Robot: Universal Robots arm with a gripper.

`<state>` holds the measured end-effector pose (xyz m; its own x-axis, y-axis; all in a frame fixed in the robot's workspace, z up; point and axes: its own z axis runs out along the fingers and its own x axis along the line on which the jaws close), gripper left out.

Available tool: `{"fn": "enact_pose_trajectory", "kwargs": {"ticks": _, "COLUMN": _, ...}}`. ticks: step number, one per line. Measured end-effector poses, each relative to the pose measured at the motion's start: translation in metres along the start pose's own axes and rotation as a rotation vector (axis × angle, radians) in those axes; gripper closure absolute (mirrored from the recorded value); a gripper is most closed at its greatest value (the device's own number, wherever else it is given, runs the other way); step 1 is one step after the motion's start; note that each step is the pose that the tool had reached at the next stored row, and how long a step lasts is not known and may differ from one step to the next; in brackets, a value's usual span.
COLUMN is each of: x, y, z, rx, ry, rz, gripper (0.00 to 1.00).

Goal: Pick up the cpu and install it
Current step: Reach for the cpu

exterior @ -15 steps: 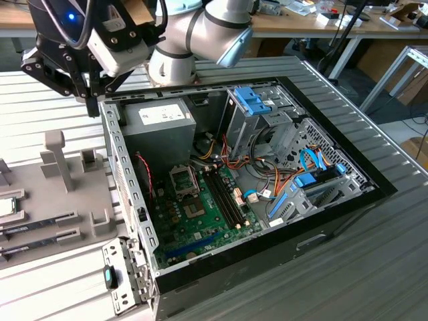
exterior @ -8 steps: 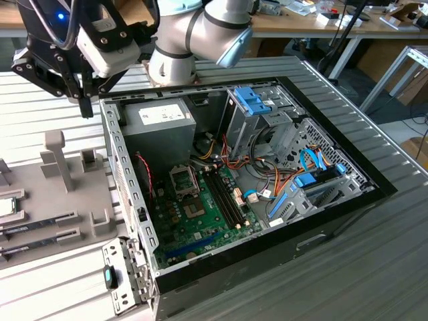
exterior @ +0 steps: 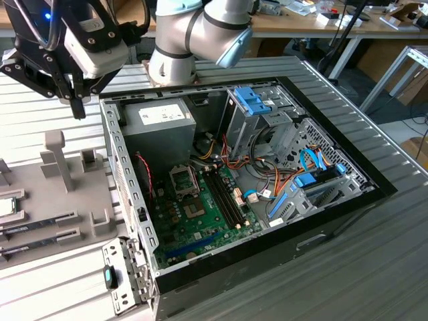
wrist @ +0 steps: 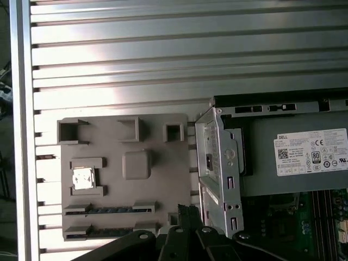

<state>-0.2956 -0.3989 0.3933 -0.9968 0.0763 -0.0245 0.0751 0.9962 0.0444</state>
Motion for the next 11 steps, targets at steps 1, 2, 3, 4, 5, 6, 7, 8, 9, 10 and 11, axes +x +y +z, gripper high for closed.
{"fn": "enact_pose_trajectory", "kwargs": {"ticks": 1, "x": 0.0006, "y": 0.0, "z": 0.0, "rx": 0.0, "ry": 0.0, "rz": 0.0, "gripper": 0.89}}
{"fn": "enact_pose_trajectory", "kwargs": {"ticks": 2, "x": 0.0015, "y": -0.0001, "z": 0.0, "rx": 0.0, "ry": 0.0, "rz": 0.0, "gripper": 0.89}}
{"fn": "enact_pose_trajectory", "kwargs": {"ticks": 3, "x": 0.0027, "y": -0.0002, "z": -0.0001, "rx": 0.0, "ry": 0.0, "rz": 0.0, "gripper": 0.89}}
{"fn": "enact_pose_trajectory", "kwargs": {"ticks": 4, "x": 0.004, "y": -0.0003, "z": -0.0001, "rx": 0.0, "ry": 0.0001, "rz": 0.0, "gripper": 0.89}}
{"fn": "enact_pose_trajectory", "kwargs": {"ticks": 5, "x": 0.005, "y": -0.0004, "z": -0.0002, "rx": 0.0, "ry": 0.0001, "rz": 0.0, "gripper": 0.89}}
{"fn": "enact_pose_trajectory", "kwargs": {"ticks": 6, "x": 0.0059, "y": -0.0005, "z": -0.0002, "rx": 0.0, "ry": 0.0, "rz": 0.0, "gripper": 0.89}}
{"fn": "enact_pose_trajectory", "kwargs": {"ticks": 7, "x": 0.0064, "y": -0.0005, "z": -0.0002, "rx": 0.0, "ry": 0.0001, "rz": 0.0, "gripper": 0.89}}
{"fn": "enact_pose_trajectory", "kwargs": {"ticks": 8, "x": 0.0068, "y": -0.0005, "z": -0.0002, "rx": 0.0, "ry": 0.0001, "rz": 0.0, "gripper": 0.89}}
{"fn": "enact_pose_trajectory", "kwargs": {"ticks": 9, "x": 0.0081, "y": -0.0006, "z": -0.0002, "rx": 0.0, "ry": 0.0001, "rz": 0.0, "gripper": 0.89}}
{"fn": "enact_pose_trajectory", "kwargs": {"ticks": 10, "x": 0.0088, "y": -0.0007, "z": -0.0002, "rx": 0.0, "ry": 0.0, "rz": 0.0, "gripper": 0.89}}
{"fn": "enact_pose_trajectory", "kwargs": {"ticks": 11, "x": 0.0093, "y": -0.0007, "z": -0.0003, "rx": 0.0, "ry": 0.0001, "rz": 0.0, "gripper": 0.89}}
